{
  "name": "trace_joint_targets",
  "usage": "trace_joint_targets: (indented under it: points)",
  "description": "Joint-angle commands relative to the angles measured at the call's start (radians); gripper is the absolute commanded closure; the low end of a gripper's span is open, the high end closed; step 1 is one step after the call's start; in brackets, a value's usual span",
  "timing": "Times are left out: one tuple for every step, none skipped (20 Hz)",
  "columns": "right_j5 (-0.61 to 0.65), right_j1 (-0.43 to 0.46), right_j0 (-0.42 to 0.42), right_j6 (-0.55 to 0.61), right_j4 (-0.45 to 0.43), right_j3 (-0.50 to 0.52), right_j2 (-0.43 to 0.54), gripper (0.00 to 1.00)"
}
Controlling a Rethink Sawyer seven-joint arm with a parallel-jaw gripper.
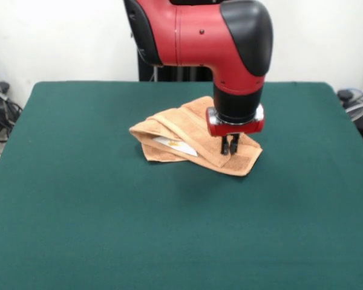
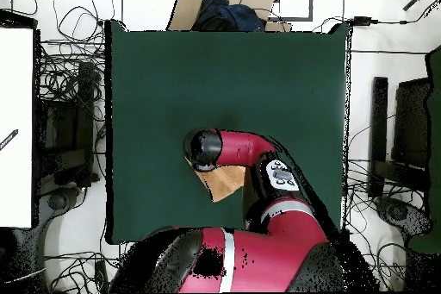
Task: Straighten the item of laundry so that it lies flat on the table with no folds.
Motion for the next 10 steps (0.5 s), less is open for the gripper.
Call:
trace_joint_targets:
  points:
    - [-0.039,0.043,0.017,0.048,-0.066,0.004,0.041,1.00]
    - [-0.041,0.042,0.016,0.047,-0.067,0.006,0.042,1.00]
    - [-0.030,0.046,0.017,0.045,-0.064,0.002,0.044,1.00]
    - [-0.030,0.036,0.019,0.051,-0.062,0.009,0.041,1.00]
    - [-0.030,0.025,0.020,0.064,-0.053,0.018,0.040,1.00]
    - [-0.021,0.009,0.018,0.063,-0.051,0.028,0.041,1.00]
    - [-0.018,-0.007,0.016,0.064,-0.050,0.040,0.041,1.00]
    - [-0.015,-0.024,0.014,0.065,-0.048,0.053,0.042,1.00]
    - [-0.003,-0.038,0.016,0.066,-0.045,0.060,0.040,1.00]
    - [0.001,-0.063,0.015,0.068,-0.043,0.078,0.041,1.00]
